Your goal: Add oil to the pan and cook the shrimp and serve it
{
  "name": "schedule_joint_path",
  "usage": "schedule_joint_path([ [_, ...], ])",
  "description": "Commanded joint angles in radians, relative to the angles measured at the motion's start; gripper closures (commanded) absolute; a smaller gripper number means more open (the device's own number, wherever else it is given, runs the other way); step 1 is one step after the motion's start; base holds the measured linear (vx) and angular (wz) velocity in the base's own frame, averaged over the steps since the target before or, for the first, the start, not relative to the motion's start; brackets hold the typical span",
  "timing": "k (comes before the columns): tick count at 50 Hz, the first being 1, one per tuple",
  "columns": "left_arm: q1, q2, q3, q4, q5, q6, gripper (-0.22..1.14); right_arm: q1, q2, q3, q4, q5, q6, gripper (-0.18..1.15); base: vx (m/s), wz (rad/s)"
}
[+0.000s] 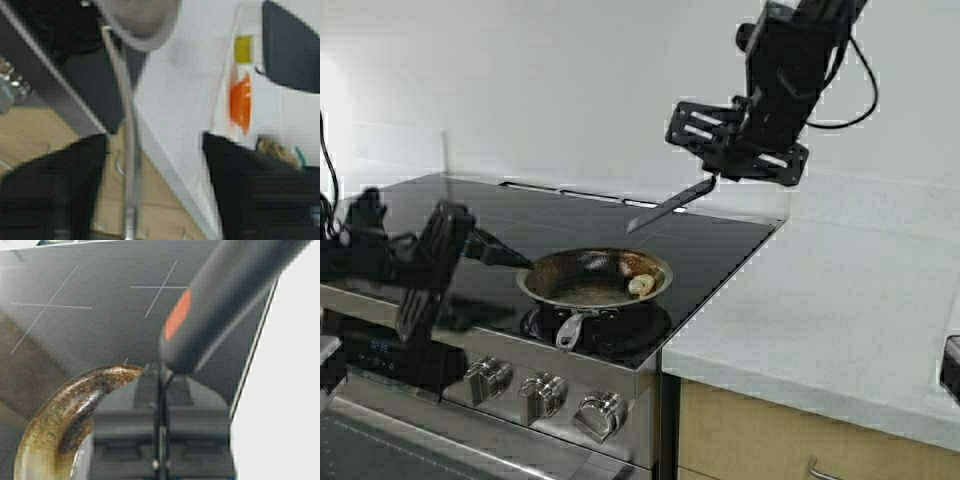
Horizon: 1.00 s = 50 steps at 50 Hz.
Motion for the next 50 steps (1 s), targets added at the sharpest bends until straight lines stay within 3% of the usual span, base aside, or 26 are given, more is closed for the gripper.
schedule_joint_path([
  [1,0.002,-0.117,0.037,-0.023,0.041,0.009,0.38,-0.020,-0.080,0.018,0.011,0.031,-0.005,0.90,0.00,0.00],
  [7,0.002,-0.212,0.066,-0.026,0.106,0.060,0.93,-0.072,-0.127,0.043,0.011,0.132,-0.006,0.90,0.00,0.00],
  [9,0.000,-0.245,0.077,-0.028,0.123,0.089,1.01,-0.092,-0.147,0.051,0.009,0.164,-0.008,0.90,0.00,0.00],
  [17,0.000,-0.405,0.132,-0.067,0.247,0.169,0.83,-0.186,-0.238,0.074,0.000,0.310,-0.046,0.90,0.00,0.00],
  [32,-0.005,-0.675,0.187,-0.095,0.525,0.225,0.86,-0.453,-0.413,0.052,0.000,0.615,-0.219,0.90,0.00,0.00],
  [43,-0.140,-0.788,0.160,-0.124,0.813,0.302,0.86,-0.732,-0.454,0.000,-0.017,0.871,-0.302,0.90,0.00,0.00],
  [50,-0.184,-0.819,0.140,-0.196,0.896,0.330,0.86,-0.885,-0.430,-0.049,-0.048,0.959,-0.327,0.90,0.00,0.00],
])
